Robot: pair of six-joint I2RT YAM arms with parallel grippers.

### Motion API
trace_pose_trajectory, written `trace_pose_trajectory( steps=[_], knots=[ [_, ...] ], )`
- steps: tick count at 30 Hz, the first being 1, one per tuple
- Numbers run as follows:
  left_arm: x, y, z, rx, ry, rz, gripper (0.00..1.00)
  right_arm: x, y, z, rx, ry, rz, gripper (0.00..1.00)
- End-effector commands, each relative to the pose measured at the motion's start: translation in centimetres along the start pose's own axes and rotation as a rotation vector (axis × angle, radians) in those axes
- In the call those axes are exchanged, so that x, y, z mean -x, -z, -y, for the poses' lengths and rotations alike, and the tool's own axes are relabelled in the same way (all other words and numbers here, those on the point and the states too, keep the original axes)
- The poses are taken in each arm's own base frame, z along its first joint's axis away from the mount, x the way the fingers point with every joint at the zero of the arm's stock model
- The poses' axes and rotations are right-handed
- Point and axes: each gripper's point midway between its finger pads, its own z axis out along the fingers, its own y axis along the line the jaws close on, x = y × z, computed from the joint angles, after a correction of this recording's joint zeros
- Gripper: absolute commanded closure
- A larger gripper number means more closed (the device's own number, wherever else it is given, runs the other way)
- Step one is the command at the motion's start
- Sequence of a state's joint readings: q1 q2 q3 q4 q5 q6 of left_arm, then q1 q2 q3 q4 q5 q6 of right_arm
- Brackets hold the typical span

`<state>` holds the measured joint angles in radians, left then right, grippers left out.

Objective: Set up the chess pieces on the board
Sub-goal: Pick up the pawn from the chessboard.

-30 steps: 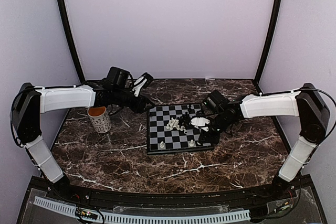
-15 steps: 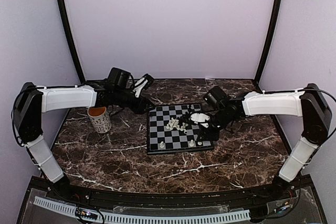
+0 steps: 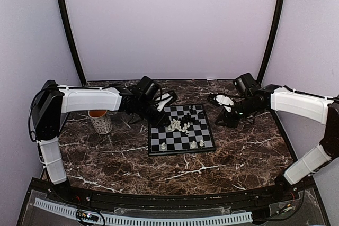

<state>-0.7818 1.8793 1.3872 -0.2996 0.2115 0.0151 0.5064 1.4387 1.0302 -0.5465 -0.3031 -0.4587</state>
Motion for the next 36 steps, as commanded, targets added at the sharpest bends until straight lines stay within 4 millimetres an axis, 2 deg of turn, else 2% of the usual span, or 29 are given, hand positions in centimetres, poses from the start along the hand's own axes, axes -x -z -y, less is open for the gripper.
trace_pose_trajectory(
  steps=[1, 3, 8, 21, 29, 36],
  knots=[
    [-0.6, -0.6, -0.9, 0.027, 0.082, -0.063, 0.77, -0.3, 0.0, 0.1, 0.006, -0.028, 0.03, 0.75],
    [-0.8, -1.3, -0.6, 0.009, 0.09, -0.091, 0.78, -0.2, 0.1, 0.5, 0.0, -0.041, 0.046, 0.75],
    [-1.0, -2.5, -1.5, 0.048, 0.114, -0.128, 0.78, 0.3, 0.6, 1.2, -0.007, -0.059, 0.078, 0.75],
    [-1.3, -4.4, -1.6, 0.034, 0.131, -0.155, 0.79, -0.3, 0.7, 1.2, -0.01, -0.065, 0.083, 0.75],
    [-1.2, -5.1, -2.0, 0.048, 0.118, -0.161, 0.82, -0.1, 0.6, 1.2, -0.007, -0.067, 0.085, 0.76],
    [-1.2, -4.8, -2.4, 0.074, 0.114, -0.18, 0.91, -0.2, 0.5, 1.2, -0.003, -0.069, 0.082, 0.76]
  ],
)
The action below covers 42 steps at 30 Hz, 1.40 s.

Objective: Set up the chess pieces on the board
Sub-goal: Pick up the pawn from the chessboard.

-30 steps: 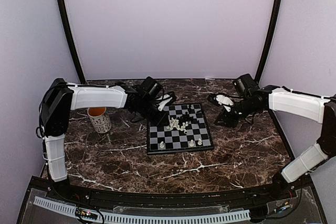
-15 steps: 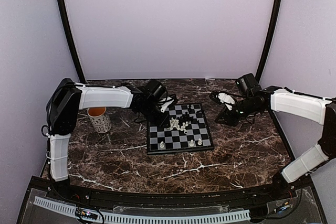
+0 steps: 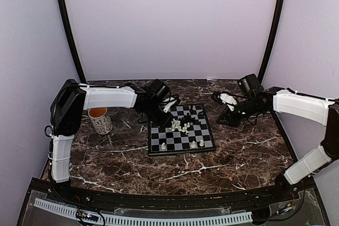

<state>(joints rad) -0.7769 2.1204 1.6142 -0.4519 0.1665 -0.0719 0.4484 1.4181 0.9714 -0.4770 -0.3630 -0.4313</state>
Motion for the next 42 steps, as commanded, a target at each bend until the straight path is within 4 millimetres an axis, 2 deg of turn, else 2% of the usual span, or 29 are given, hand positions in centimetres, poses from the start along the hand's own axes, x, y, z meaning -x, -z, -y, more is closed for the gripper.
trace_pose_trajectory(
  steps=[1, 9, 12, 14, 15, 17, 20, 21, 22, 26, 33, 42],
  knots=[
    [0.1, 0.9, -0.2, 0.028, -0.004, -0.031, 0.92, 0.6, 0.4, 0.2, -0.004, -0.007, 0.03, 0.75],
    [-0.2, 4.9, -0.3, 0.072, -0.014, -0.011, 0.95, 0.5, 0.1, 0.1, 0.007, -0.008, 0.028, 0.75],
    [-0.9, 6.2, 0.0, 0.067, -0.012, -0.002, 0.95, 0.7, 0.1, 0.2, 0.007, -0.009, 0.028, 0.76],
    [-1.2, 6.8, 0.1, 0.068, -0.007, 0.011, 0.94, 0.7, 0.2, 0.2, 0.005, -0.007, 0.029, 0.76],
    [-1.0, 7.1, 0.1, 0.073, -0.008, 0.027, 0.91, 0.7, 0.1, 0.2, 0.005, -0.007, 0.028, 0.76],
    [-0.6, 6.7, -0.2, 0.082, -0.01, 0.053, 0.85, 0.7, 0.0, 0.2, 0.008, -0.006, 0.027, 0.75],
    [1.0, 5.8, -0.5, 0.1, -0.006, 0.068, 0.84, 0.9, 0.0, 0.2, 0.014, -0.006, 0.029, 0.75],
    [0.9, 4.7, -0.7, 0.099, 0.002, 0.048, 0.83, 0.9, 0.1, 0.2, 0.014, -0.007, 0.028, 0.75],
    [2.0, 4.9, -0.5, 0.096, 0.003, 0.067, 0.83, 0.9, 0.1, 0.2, 0.014, -0.007, 0.027, 0.75],
    [3.1, 3.6, -0.4, 0.079, 0.028, 0.073, 0.76, 0.7, 0.2, 0.2, 0.006, -0.005, 0.024, 0.75],
    [2.5, 1.0, 0.0, 0.037, 0.069, 0.03, 0.72, 0.6, 0.0, 0.3, 0.003, -0.004, 0.02, 0.75],
    [1.3, -0.4, -0.4, 0.043, 0.086, -0.012, 0.79, 0.4, -0.3, 0.2, 0.016, -0.007, 0.013, 0.76]
  ],
)
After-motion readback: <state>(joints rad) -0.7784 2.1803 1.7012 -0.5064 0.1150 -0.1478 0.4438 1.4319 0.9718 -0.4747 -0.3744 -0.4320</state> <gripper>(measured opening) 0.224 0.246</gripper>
